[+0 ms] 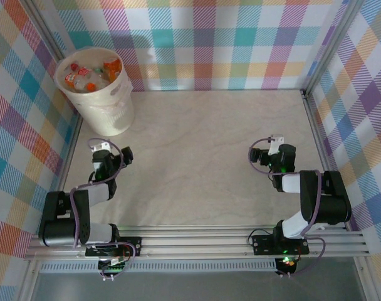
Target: Put the plastic bottles in the bin
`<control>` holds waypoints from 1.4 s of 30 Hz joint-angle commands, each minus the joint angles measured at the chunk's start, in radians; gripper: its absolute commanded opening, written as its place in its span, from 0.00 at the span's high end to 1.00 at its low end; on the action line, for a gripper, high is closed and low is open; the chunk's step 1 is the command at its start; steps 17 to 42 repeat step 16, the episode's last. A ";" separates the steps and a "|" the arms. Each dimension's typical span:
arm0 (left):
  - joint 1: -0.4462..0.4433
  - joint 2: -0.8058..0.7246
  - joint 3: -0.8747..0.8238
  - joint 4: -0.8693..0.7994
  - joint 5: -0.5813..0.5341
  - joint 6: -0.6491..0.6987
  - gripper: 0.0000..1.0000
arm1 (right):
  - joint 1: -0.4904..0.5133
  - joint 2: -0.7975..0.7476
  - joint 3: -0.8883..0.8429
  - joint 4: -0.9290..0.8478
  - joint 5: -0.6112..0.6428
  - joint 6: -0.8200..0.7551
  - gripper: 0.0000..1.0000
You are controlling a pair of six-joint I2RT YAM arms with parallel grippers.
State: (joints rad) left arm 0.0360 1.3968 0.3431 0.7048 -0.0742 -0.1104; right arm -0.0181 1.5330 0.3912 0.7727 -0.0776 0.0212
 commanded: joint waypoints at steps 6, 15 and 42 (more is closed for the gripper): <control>-0.116 0.162 0.063 0.119 -0.155 0.099 0.00 | 0.010 0.001 0.020 0.055 0.024 -0.009 0.00; -0.127 0.167 0.055 0.145 -0.205 0.092 0.00 | 0.011 0.003 0.023 0.050 0.023 -0.009 0.00; -0.127 0.166 0.054 0.142 -0.205 0.091 0.00 | 0.012 0.003 0.023 0.051 0.022 -0.009 0.00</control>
